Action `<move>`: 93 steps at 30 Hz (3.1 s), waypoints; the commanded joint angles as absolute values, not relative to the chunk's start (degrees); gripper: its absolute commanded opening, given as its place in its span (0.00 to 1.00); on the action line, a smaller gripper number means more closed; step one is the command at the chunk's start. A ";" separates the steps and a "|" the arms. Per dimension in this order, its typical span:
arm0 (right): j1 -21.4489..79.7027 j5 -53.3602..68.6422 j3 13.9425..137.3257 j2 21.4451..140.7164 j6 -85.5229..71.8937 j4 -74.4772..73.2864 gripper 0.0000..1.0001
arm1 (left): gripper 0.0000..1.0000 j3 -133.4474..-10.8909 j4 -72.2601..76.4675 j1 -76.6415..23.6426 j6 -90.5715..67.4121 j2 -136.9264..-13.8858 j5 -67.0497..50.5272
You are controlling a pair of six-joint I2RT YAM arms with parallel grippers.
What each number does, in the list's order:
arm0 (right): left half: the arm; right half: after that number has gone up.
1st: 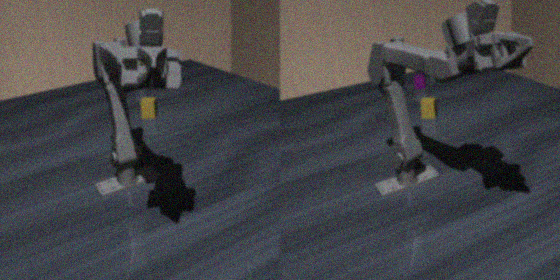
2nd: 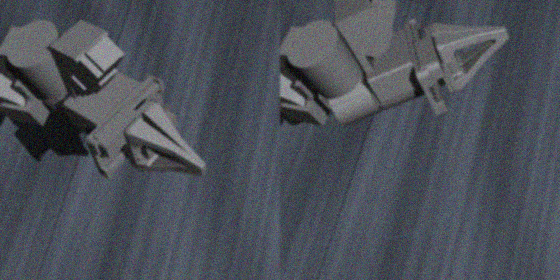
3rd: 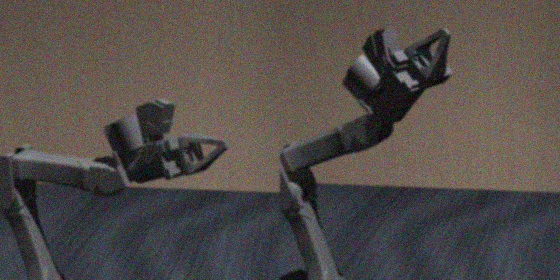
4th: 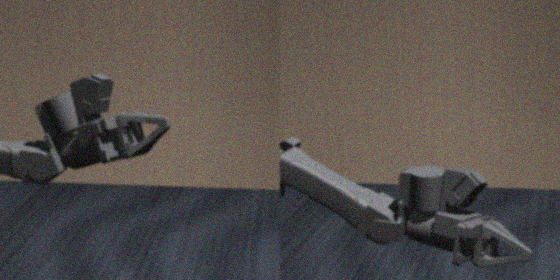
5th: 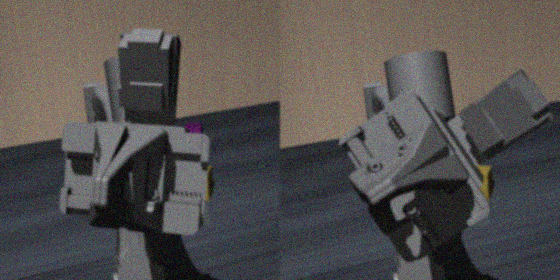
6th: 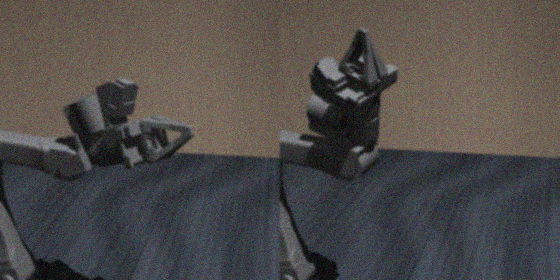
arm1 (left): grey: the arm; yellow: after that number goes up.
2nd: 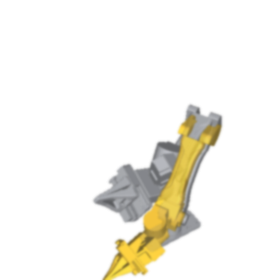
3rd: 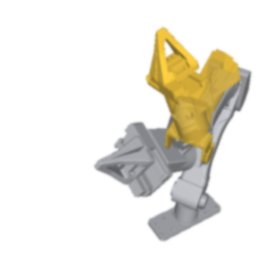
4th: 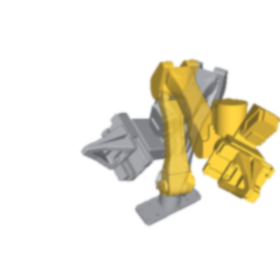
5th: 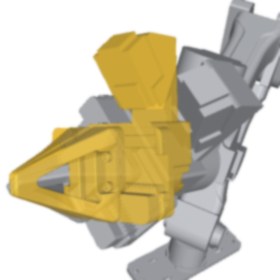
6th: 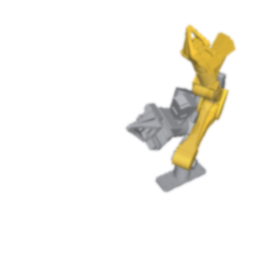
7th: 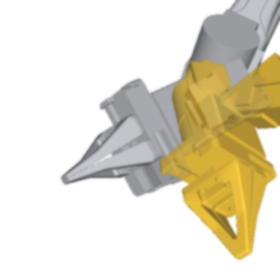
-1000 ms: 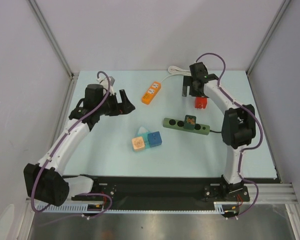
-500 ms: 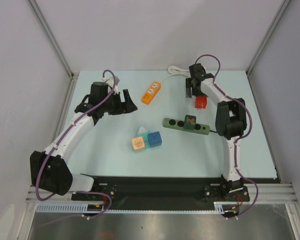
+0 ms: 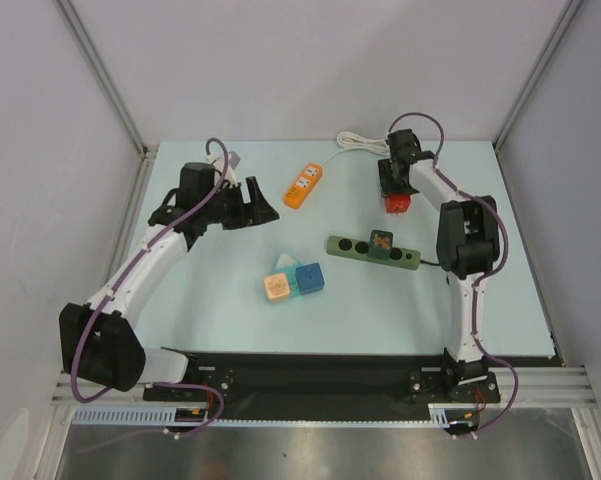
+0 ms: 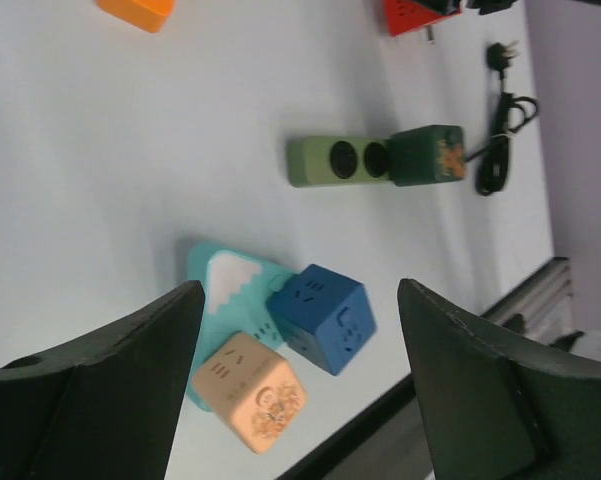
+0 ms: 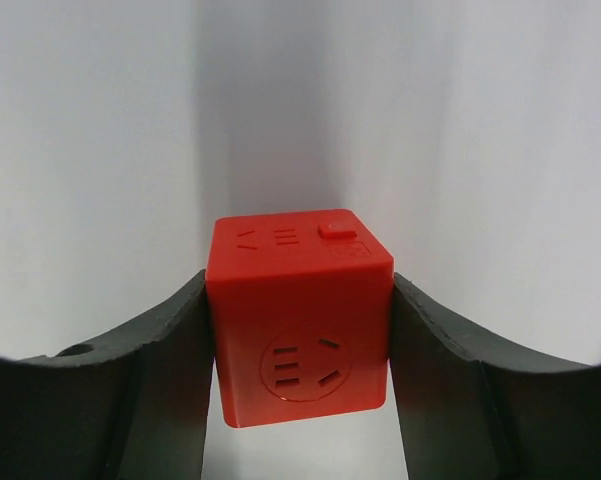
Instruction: Insert the plug
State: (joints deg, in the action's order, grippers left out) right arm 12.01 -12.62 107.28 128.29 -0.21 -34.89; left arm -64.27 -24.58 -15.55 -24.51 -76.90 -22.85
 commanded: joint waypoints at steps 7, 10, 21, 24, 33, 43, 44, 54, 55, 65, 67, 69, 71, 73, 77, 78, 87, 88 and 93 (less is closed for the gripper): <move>20.74 15.17 81.71 91.87 18.10 -0.49 0.00 | 0.90 -69.78 -16.36 -11.51 -34.27 -74.26 -44.02; 22.76 26.78 72.80 82.02 19.51 11.91 0.00 | 0.94 -67.87 -7.85 -11.51 -40.32 -75.58 -52.97; 27.42 52.88 58.89 67.77 23.21 21.17 0.00 | 1.00 -61.44 12.45 -14.41 -51.92 -72.16 -66.61; 28.21 55.98 58.27 66.27 25.48 22.06 0.00 | 1.00 -58.28 19.57 -15.82 -56.49 -70.40 -68.29; 32.16 58.53 58.36 65.13 25.84 23.90 0.00 | 0.98 -55.55 20.13 -19.24 -56.16 -69.17 -67.24; 34.10 58.27 56.25 65.39 21.80 31.81 0.00 | 0.94 -52.48 34.08 -22.94 -65.82 -69.79 -65.74; 34.10 58.36 55.99 65.56 21.01 33.03 0.00 | 0.92 -51.86 36.28 -23.03 -67.31 -69.79 -65.57; 34.63 60.29 53.70 69.25 10.02 50.00 0.00 | 0.82 -46.50 76.09 -23.20 -94.38 -76.81 -63.81; 34.80 60.64 53.79 69.61 9.93 50.10 0.00 | 0.82 -46.58 77.42 -23.29 -95.44 -77.34 -63.81; 35.33 60.47 52.38 70.84 9.85 49.66 0.00 | 0.27 -47.11 77.43 -23.38 -95.53 -78.57 -63.20; 35.25 59.42 51.95 71.19 8.62 50.27 0.08 | 0.10 -47.20 77.52 -23.47 -95.71 -78.49 -62.84; 35.16 58.54 51.42 71.19 8.18 49.93 0.35 | 0.00 -47.28 77.26 -23.47 -95.71 -78.57 -62.06; 35.24 57.40 50.89 70.41 9.05 47.65 0.47 | 0.00 -47.29 76.99 -23.47 -95.63 -78.57 -61.53; 35.33 55.47 50.54 69.61 11.06 45.28 0.74 | 0.00 -47.28 75.69 -23.47 -94.75 -78.57 -60.82; 35.24 52.83 50.28 66.63 14.50 37.29 0.97 | 0.00 -47.46 68.66 -23.38 -89.67 -77.35 -59.42; 35.07 52.04 50.10 65.14 14.50 36.48 1.00 | 0.00 -47.90 66.29 -23.38 -87.91 -77.00 -58.89; 36.46 32.57 55.26 57.05 3.73 15.51 1.00 | 0.00 -56.23 19.19 -23.47 -55.48 -68.39 -44.15; 36.82 24.43 57.37 56.26 2.30 11.29 1.00 | 0.00 -57.12 15.51 -23.38 -53.37 -67.77 -41.77; 42.26 12.33 65.74 56.87 0.26 -5.88 1.00 | 0.00 -58.98 1.68 -23.55 -46.58 -65.22 -27.01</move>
